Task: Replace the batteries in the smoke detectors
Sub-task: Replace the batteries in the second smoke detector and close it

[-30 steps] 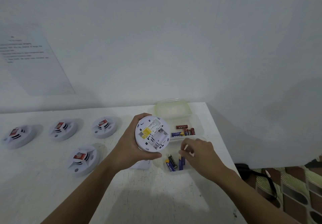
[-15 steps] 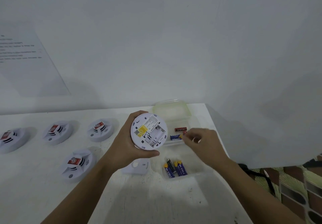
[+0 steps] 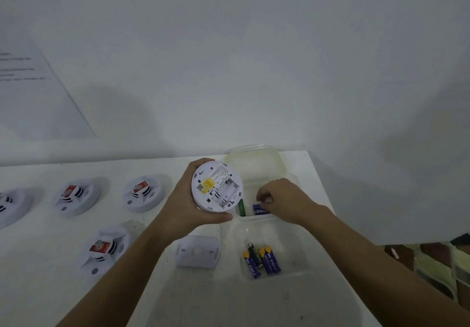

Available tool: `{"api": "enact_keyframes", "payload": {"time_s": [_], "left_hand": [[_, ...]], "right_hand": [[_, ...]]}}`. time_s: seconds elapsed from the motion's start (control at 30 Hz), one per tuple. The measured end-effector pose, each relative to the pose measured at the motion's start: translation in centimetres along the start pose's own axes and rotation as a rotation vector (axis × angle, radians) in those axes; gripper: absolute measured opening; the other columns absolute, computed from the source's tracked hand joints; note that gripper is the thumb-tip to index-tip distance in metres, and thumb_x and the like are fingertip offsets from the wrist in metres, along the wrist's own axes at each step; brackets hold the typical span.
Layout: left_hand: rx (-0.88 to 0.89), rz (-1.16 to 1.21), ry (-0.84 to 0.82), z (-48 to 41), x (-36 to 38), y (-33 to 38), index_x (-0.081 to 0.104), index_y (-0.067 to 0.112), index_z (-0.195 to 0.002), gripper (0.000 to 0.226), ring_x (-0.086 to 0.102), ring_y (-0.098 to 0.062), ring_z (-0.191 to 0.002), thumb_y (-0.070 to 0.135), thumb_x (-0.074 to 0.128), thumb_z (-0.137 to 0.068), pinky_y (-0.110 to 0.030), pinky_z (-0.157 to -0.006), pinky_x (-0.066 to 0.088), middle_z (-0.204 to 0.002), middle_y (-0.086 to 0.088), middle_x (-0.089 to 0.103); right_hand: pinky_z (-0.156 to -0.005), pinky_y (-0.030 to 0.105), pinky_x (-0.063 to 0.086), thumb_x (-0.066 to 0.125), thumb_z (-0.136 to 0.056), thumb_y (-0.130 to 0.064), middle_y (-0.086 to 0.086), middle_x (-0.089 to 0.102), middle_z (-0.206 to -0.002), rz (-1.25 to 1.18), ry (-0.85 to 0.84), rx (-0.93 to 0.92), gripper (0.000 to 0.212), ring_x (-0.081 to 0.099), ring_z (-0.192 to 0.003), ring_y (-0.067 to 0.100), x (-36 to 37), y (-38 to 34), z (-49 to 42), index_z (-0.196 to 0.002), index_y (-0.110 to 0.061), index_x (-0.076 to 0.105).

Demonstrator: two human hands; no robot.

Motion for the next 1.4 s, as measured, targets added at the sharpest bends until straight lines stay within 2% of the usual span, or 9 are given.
{"api": "enact_keyframes", "payload": {"time_s": [0.13, 0.33, 0.47, 0.6, 0.73, 0.87, 1.07, 1.23, 1.4], "left_hand": [[-0.012, -0.018, -0.014, -0.2, -0.2, -0.8, 0.046, 0.019, -0.137, 0.095, 0.059, -0.004, -0.12, 0.002, 0.096, -0.057, -0.012, -0.089, 0.051, -0.125, 0.017, 0.061], [-0.023, -0.015, -0.022, -0.4, -0.2, -1.1, 0.045, 0.02, -0.137, 0.096, 0.058, -0.005, -0.121, 0.002, 0.096, -0.058, -0.013, -0.089, 0.051, -0.125, 0.019, 0.06], [-0.022, -0.013, -0.022, -0.2, -0.2, -1.0, 0.045, 0.021, -0.137, 0.095, 0.058, -0.003, -0.12, 0.001, 0.095, -0.058, -0.012, -0.089, 0.052, -0.124, 0.021, 0.061], [-0.006, -0.017, -0.012, 0.0, -0.6, -0.4, 0.045, 0.021, -0.136, 0.095, 0.058, -0.003, -0.12, 0.002, 0.096, -0.058, -0.012, -0.089, 0.052, -0.123, 0.022, 0.061], [0.012, -0.012, 0.0, 0.4, -0.6, 0.7, 0.045, 0.022, -0.135, 0.096, 0.058, 0.001, -0.118, 0.0, 0.096, -0.057, -0.01, -0.087, 0.051, -0.121, 0.025, 0.061], [0.042, -0.02, -0.004, 0.8, -0.5, 2.2, 0.046, 0.023, -0.136, 0.097, 0.059, -0.004, -0.119, 0.004, 0.097, -0.055, -0.014, -0.089, 0.053, -0.123, 0.021, 0.061], [0.071, -0.02, -0.004, 2.1, -0.3, 4.4, 0.046, 0.023, -0.135, 0.095, 0.06, -0.004, -0.118, 0.004, 0.097, -0.057, -0.013, -0.087, 0.053, -0.121, 0.02, 0.061], [0.055, -0.011, -0.004, 3.4, -0.1, 4.7, 0.046, 0.025, -0.133, 0.093, 0.06, 0.001, -0.115, 0.003, 0.096, -0.057, -0.01, -0.083, 0.051, -0.118, 0.025, 0.061], [0.032, -0.013, -0.006, 4.3, 0.1, 4.5, 0.046, 0.028, -0.133, 0.093, 0.059, 0.002, -0.115, 0.006, 0.096, -0.058, -0.01, -0.083, 0.052, -0.117, 0.03, 0.06]], "right_hand": [[-0.091, 0.031, 0.053, 0.069, -0.091, -0.017, 0.002, 0.068, -0.116, 0.031, -0.097, 0.047, 0.027, 0.063, -0.103, 0.019, 0.6, 0.3, -1.1, -0.118, -0.016, 0.07], [-0.076, 0.026, 0.046, 0.069, -0.092, -0.018, 0.004, 0.066, -0.111, 0.07, -0.187, 0.034, 0.019, 0.056, -0.089, 0.015, 1.0, -0.2, -1.8, -0.109, -0.011, 0.069], [-0.074, 0.027, 0.043, 0.063, -0.096, -0.018, 0.002, 0.056, -0.102, 0.054, -0.096, 0.014, 0.016, 0.052, -0.091, 0.017, 0.4, -0.6, -1.3, -0.11, -0.013, 0.067], [-0.066, 0.011, 0.046, 0.058, -0.099, -0.012, 0.002, 0.057, -0.102, -0.356, 0.211, 0.011, 0.014, 0.062, -0.083, 0.02, -3.6, -1.3, 0.9, -0.103, -0.022, 0.067], [-0.069, 0.024, 0.056, 0.059, -0.099, -0.011, 0.001, 0.064, -0.107, -0.763, 0.36, -0.097, 0.024, 0.067, -0.081, 0.017, -7.1, -3.8, 4.1, -0.098, -0.033, 0.068], [-0.077, 0.034, 0.059, 0.068, -0.093, -0.009, -0.004, 0.069, -0.106, -0.853, 0.387, -0.161, 0.02, 0.068, -0.087, 0.018, -8.6, -5.8, 6.1, -0.101, -0.026, 0.074], [-0.079, 0.031, 0.058, 0.074, -0.087, -0.004, -0.005, 0.068, -0.095, -0.748, 0.485, -0.196, 0.019, 0.066, -0.085, 0.015, -9.7, -7.2, 8.7, -0.096, -0.021, 0.076], [-0.083, 0.046, 0.06, 0.079, -0.079, 0.003, 0.006, 0.076, -0.093, -1.163, 0.477, -0.064, 0.023, 0.071, -0.082, 0.022, -8.7, -6.3, 10.0, -0.098, -0.005, 0.068], [-0.089, 0.052, 0.056, 0.08, -0.078, -0.001, 0.007, 0.078, -0.094, -1.265, 0.483, -0.012, 0.025, 0.073, -0.085, 0.025, -7.9, -6.2, 11.0, -0.1, -0.003, 0.068]]}}
Point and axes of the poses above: each hand's wrist, its own z-axis away from the middle knuckle, its own x-axis out of the palm, y = z × x, the point moved 9 cm from there along -z, towards the middle knuckle
